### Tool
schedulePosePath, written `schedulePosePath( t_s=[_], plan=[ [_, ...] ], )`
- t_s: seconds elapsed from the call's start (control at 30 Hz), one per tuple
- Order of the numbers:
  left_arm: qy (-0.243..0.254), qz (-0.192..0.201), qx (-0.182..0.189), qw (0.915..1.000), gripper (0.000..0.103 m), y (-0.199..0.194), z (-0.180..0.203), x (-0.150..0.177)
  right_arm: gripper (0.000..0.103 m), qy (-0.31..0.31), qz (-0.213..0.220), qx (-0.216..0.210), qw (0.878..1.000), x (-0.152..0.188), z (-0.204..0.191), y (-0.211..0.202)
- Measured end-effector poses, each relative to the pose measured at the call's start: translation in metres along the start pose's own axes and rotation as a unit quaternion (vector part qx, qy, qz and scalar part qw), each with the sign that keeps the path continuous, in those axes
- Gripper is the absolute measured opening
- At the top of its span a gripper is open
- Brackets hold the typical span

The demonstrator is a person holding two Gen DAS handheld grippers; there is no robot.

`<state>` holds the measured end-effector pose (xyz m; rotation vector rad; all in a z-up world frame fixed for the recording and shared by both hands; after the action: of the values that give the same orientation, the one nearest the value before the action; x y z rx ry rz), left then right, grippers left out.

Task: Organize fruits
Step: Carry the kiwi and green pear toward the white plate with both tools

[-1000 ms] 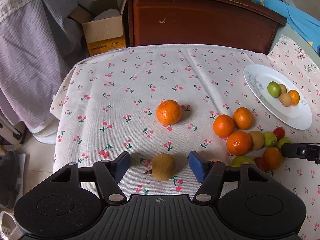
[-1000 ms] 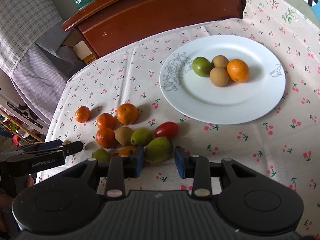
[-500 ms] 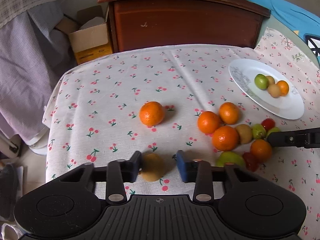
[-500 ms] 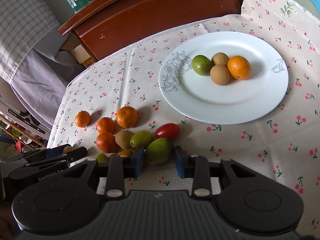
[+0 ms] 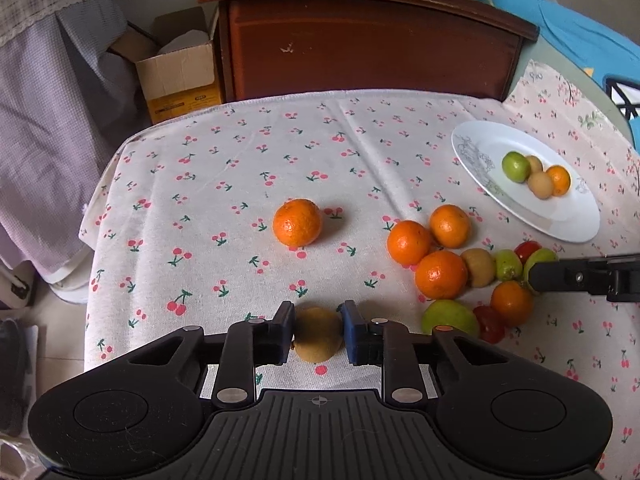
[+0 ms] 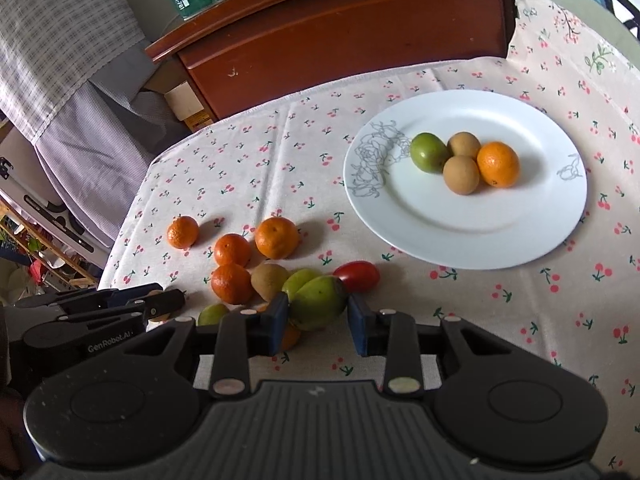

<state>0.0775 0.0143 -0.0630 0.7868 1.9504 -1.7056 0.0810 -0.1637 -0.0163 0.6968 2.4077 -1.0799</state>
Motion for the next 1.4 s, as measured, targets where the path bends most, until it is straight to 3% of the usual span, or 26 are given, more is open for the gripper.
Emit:
schedulePosePath(
  t_s=[0.4,0.5,0.57,0.8,1.0,1.27,1.4],
  plan=[
    [-0.001,0.004,-0.006,1.0,0.035,-0.003,-0.001,0.006,0.033,0.01,-0.01,0.004,1.0,0.003,0.004,0.0],
    [-0.007,0.005,-0.005,1.0,0.033,-0.005,-0.001,0.008,0.033,0.009,-0.011,0.005,1.0,0.003,0.003,0.0],
    [-0.004,0.007,-0.005,1.0,0.023,-0.006,0.0,0.008,0.033,0.01,-0.011,0.004,1.0,0.003,0.004,0.0],
    [-0.025,0.008,0.0,0.9997,0.023,-0.01,0.0,0.001,0.033,0.008,-0.007,-0.006,1.0,0.001,0.001,-0.002],
    [-0.03,0.042,0.025,0.9984,0.023,-0.03,0.014,-0.021,0.033,0.007,0.005,-0.016,1.0,-0.006,-0.003,-0.009],
    [-0.023,0.09,0.076,0.9928,0.023,-0.059,0.046,-0.055,0.033,0.018,0.069,-0.025,0.997,-0.037,-0.002,-0.043],
    [-0.02,0.093,0.1,0.9904,0.023,-0.063,0.064,-0.068,0.033,0.024,0.096,-0.018,0.995,-0.051,0.003,-0.06]
  ],
)
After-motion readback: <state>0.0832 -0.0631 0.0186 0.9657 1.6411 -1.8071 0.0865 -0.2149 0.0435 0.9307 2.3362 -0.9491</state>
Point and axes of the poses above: each gripper's, at about its wrist camera, not at the fingertips, and y roughly the way its jaws point, z to its right, x to its underside, the point moved 7 cm from there along y, roughly the way its jaws point, and after that the axes turned 15 degrees about -x, right-handed, at the moved point
